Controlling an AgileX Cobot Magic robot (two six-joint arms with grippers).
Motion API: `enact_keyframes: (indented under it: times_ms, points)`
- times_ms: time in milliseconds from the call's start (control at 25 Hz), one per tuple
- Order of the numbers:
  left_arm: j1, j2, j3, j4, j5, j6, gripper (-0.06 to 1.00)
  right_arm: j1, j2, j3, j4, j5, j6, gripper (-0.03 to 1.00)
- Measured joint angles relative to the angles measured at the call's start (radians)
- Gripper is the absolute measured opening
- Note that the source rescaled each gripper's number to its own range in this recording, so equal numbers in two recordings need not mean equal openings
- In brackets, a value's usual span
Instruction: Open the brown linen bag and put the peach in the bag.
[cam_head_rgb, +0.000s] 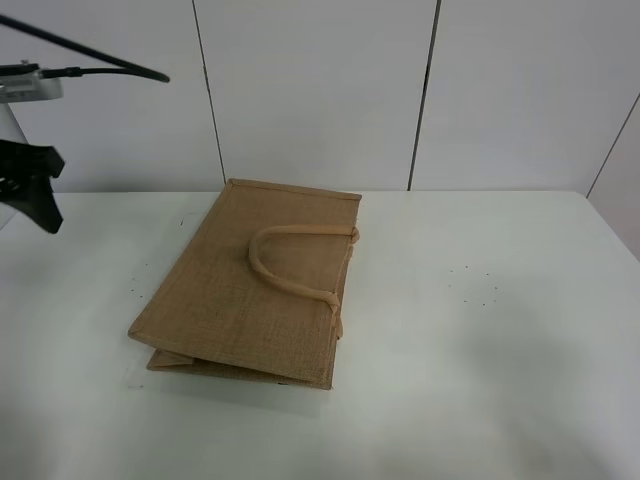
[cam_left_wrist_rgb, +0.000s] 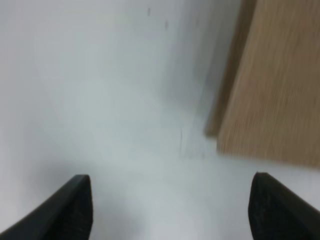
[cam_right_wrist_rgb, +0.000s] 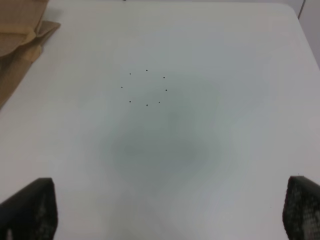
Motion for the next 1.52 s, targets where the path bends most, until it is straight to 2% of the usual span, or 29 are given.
enact_keyframes:
  times_ms: [440, 640, 840, 1520]
  points:
    - [0.0, -0.566, 0.489, 0.032, -0.006, 0.012, 0.84, 0.0, 0.0, 0.0, 0.0, 0.0, 0.0, 1.0]
    - [0.0, -0.836, 0.722, 0.032, -0.109, 0.028, 0.84, 0.0, 0.0, 0.0, 0.0, 0.0, 0.0, 1.0]
    - [0.0, -0.972, 0.751, 0.031, -0.109, 0.03, 0.84, 0.0, 0.0, 0.0, 0.0, 0.0, 0.0, 1.0]
    - [0.0, -1.188, 0.751, 0.031, -0.114, 0.031, 0.84, 0.0, 0.0, 0.0, 0.0, 0.0, 0.0, 1.0]
